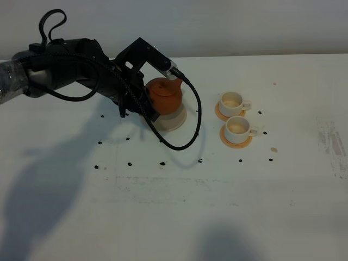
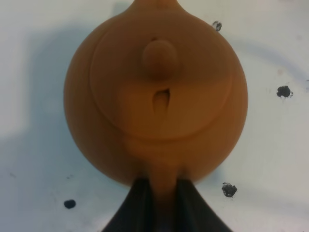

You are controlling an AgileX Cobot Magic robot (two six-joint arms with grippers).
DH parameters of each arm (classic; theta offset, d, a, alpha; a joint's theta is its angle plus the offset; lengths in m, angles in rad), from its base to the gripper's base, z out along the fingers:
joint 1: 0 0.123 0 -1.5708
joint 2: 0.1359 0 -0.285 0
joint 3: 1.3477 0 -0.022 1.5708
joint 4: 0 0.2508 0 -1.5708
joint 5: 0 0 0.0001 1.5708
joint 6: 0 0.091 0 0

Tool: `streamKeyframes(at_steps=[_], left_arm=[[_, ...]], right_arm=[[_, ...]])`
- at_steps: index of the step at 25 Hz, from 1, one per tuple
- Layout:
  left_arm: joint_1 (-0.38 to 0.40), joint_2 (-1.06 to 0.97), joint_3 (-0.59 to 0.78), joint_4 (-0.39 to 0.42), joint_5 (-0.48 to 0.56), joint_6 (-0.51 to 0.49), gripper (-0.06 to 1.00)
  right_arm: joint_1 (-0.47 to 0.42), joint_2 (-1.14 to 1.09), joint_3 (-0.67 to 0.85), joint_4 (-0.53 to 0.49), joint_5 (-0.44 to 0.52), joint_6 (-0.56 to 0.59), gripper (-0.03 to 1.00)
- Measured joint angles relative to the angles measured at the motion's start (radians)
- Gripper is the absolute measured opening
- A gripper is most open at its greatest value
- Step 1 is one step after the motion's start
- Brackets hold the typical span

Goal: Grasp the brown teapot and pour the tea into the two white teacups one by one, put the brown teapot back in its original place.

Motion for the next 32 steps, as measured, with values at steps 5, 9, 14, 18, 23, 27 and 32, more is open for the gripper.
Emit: streamKeyframes(at_steps=[5,9,14,18,23,27,32], left_arm=[[-0.021,-0.020,0.000,0.000,0.000,0.062,0.09],[-0.050,-0.021,-0.002,0.000,0.004,0.133,0.09],[-0.081,-0.021,-0.011,-0.008,0.001,0.224,0.09],[-0.095,-0.021,-0.013,-0.018,-0.001,0.287,0.09],[-0.107,-0.021,-0.020,-0.021,0.004,0.365,0.09],[-0.118,-0.021,-0.020,-0.055,0.013,0.449,0.09],[-0.118,-0.021,-0.020,-0.098,0.023,0.541,0.09]], right_arm=[[0.000,0.000,0.000,0.000,0.000,0.000,0.49],[0.000,0.000,0.000,0.000,0.000,0.000,0.49],[0.000,0.000,0.000,0.000,0.000,0.000,0.49],[0.000,0.000,0.000,0.000,0.000,0.000,0.49],[0.000,0.000,0.000,0.000,0.000,0.000,0.49],[0.000,0.000,0.000,0.000,0.000,0.000,0.49],[0.000,0.000,0.000,0.000,0.000,0.000,0.49]])
